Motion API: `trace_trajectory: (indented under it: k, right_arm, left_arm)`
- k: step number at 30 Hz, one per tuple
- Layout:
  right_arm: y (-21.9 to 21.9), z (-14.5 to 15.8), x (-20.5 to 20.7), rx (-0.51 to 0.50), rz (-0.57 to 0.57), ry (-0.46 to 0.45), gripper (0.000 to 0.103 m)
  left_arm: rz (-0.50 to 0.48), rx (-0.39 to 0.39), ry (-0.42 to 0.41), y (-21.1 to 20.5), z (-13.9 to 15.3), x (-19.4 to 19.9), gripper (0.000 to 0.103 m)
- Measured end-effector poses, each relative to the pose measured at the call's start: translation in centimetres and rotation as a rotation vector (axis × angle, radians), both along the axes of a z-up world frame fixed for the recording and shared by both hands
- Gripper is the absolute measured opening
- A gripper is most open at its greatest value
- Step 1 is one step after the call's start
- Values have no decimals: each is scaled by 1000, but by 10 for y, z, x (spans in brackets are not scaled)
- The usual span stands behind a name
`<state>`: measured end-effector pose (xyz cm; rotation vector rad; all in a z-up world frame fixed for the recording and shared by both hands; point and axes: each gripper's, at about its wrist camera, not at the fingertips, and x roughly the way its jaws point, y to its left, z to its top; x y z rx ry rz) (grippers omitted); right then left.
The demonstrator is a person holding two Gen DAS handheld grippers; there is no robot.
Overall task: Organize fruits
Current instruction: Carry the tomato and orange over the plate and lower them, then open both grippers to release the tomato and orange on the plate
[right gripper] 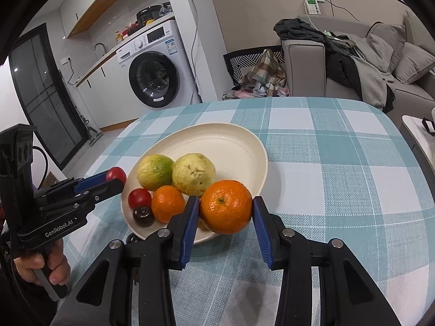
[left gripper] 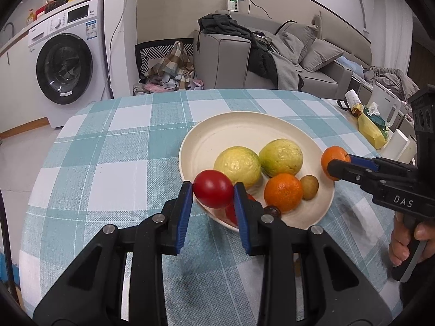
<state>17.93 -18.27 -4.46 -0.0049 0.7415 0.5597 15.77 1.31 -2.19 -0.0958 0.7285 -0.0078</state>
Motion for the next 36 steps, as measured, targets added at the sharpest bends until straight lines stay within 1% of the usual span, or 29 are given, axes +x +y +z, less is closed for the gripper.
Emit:
trace_trajectory:
  k: [9, 15, 19, 22, 36]
  right_arm:
    - [8, -1, 11, -12, -2, 5, 41]
    - [12, -2, 16, -35, -8, 3, 41]
    - [15, -2, 19, -52, -11, -6, 41]
    - [17, -2, 21, -65, -11, -13, 41]
    - [26, -5, 27, -86, 7, -11, 41]
  left_arm:
    - [10, 6, 13, 6, -7, 18, 28]
    - [5, 9, 26, 2, -12, 28, 28]
    - [1, 24, 21, 0, -14, 32, 28]
    - [-1, 13, 24, 0, -15, 36, 28]
    - [-24, 23, 29, -8, -17, 39, 28]
